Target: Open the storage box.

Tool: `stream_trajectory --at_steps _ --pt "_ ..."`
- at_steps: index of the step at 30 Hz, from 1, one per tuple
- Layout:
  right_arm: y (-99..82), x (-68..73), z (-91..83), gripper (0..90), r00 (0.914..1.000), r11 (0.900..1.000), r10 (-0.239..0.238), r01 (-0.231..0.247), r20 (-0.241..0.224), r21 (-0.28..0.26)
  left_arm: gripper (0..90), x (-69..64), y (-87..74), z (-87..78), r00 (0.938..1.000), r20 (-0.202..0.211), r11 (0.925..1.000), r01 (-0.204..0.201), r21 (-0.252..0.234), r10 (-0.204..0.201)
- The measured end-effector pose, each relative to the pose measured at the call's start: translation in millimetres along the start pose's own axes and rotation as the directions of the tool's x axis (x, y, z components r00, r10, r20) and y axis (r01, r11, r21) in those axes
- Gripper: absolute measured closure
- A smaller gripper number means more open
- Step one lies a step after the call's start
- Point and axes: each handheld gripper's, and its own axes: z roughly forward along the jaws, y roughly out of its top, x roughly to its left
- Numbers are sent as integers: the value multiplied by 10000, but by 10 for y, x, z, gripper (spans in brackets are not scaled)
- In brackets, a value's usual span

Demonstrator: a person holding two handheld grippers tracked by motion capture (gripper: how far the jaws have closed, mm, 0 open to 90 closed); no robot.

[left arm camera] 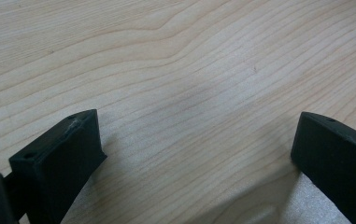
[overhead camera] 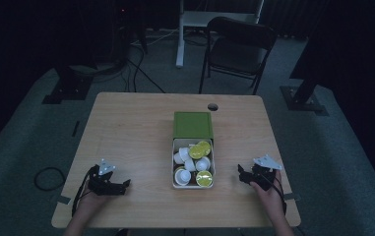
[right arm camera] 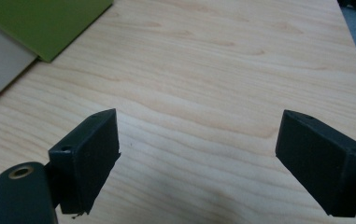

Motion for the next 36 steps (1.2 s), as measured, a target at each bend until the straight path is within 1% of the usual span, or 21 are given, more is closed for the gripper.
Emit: stream_trajectory --at_steps 4,6,8,9,17,23,24,25,27,30,31,36 --pt "-26 -27 -9 131 10000 9997 -69 71 -65 254 21 0 0 0 10000 0 10000 0 1 0" --pt "-38 -39 -14 131 10000 9994 -7 9 -52 336 21 0 0 0 10000 0 10000 -4 1 4" --pt "-48 -51 -17 131 9997 9990 168 -161 -161 409 21 0 0 0 10000 0 10000 -3 3 3" --pt "-51 -52 -20 131 9997 9990 168 -162 -160 416 21 0 0 0 10000 0 10000 -5 3 5" --pt "-93 -38 39 132 9996 9959 -27 53 -292 904 21 0 0 0 10000 0 10000 -4 5 4" --pt "-128 -15 107 134 9984 9913 -69 142 -560 1305 21 1 0 -1 10000 2 10000 -7 10 7" --pt "-134 -14 116 133 9982 9917 -79 155 -597 1277 21 1 0 0 10000 0 10000 -5 6 5" --pt "-139 -14 119 132 9980 9919 23 57 -627 1272 21 1 0 0 10000 2 10000 -4 7 4" --pt "-141 -18 120 132 9979 9920 55 28 -647 1266 21 1 0 0 10000 4 10000 -6 7 6" --pt "-143 -32 126 135 9970 9913 230 -130 -746 1313 21 0 0 0 10000 0 10000 -5 6 5" --pt "-145 -43 132 127 9939 9887 506 -360 -983 1454 21 0 0 0 10000 1 10000 -6 8 6" --pt "-139 -36 141 114 9939 9884 472 -320 -1001 1488 21 0 0 0 10000 -1 10000 -6 5 6"
